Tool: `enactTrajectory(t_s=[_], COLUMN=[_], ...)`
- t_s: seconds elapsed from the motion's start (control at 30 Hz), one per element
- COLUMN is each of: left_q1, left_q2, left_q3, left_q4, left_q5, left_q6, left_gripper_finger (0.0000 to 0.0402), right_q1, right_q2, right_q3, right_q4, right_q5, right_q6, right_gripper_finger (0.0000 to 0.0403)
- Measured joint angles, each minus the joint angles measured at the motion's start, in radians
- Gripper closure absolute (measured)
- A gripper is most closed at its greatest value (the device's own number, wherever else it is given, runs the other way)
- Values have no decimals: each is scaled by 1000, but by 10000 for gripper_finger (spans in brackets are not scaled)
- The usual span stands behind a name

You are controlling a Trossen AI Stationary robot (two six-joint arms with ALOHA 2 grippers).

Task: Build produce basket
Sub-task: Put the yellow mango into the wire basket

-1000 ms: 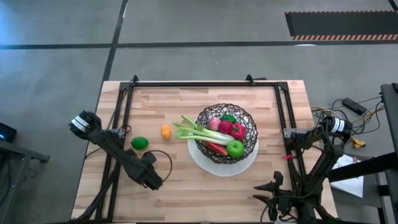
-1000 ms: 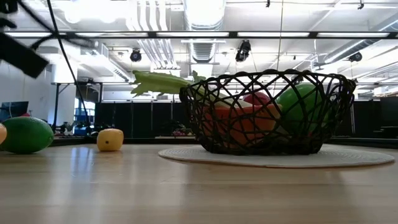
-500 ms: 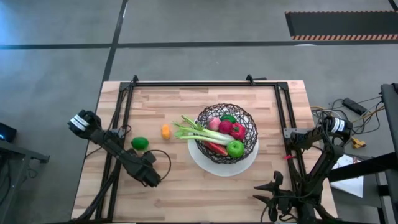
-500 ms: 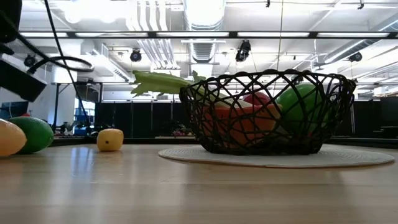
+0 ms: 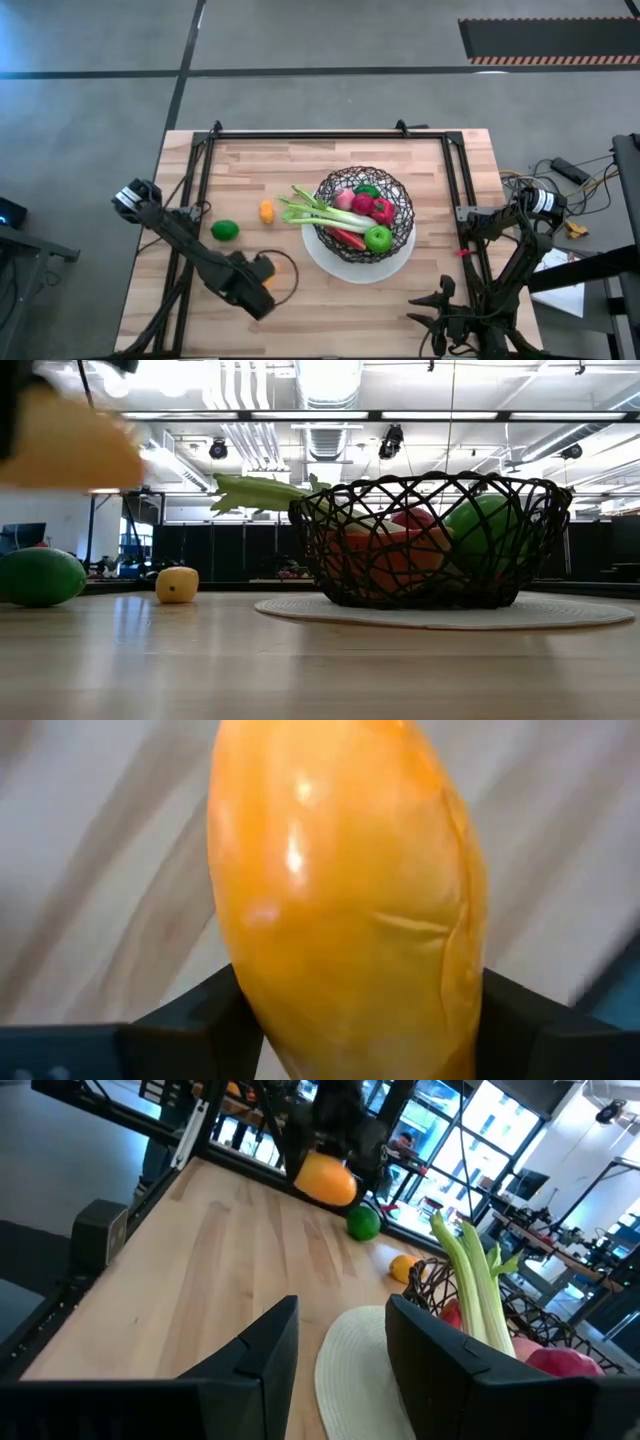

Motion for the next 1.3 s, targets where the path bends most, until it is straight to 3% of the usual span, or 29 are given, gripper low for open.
enactTrajectory(t_s=[0.1, 0.2, 0.5, 0.73, 0.87, 1.3], left_q1=[14, 68, 371, 617, 711, 740], left_q2=[46, 98, 258, 281, 282, 283], left_q3=[93, 167, 401, 456, 421, 320], left_q4=[86, 205, 265, 250, 230, 244], left_q5=[-135, -203, -164, -164, -72, 17], left_q6=[195, 406, 914, 907, 882, 828], left_gripper_finger=[175, 175, 175, 174, 155, 144], right_q1=[0, 0, 0, 0, -1, -1], right_q2=[0, 0, 0, 0, 0, 0], right_q3=[0, 0, -2, -3, -3, -4], right_q4=[0, 0, -1, -1, 0, -1], right_q5=[0, 1, 1, 0, 0, -1], right_q6=[-4, -9, -10, -3, 17, 46], right_gripper_finger=[264, 264, 264, 264, 264, 264])
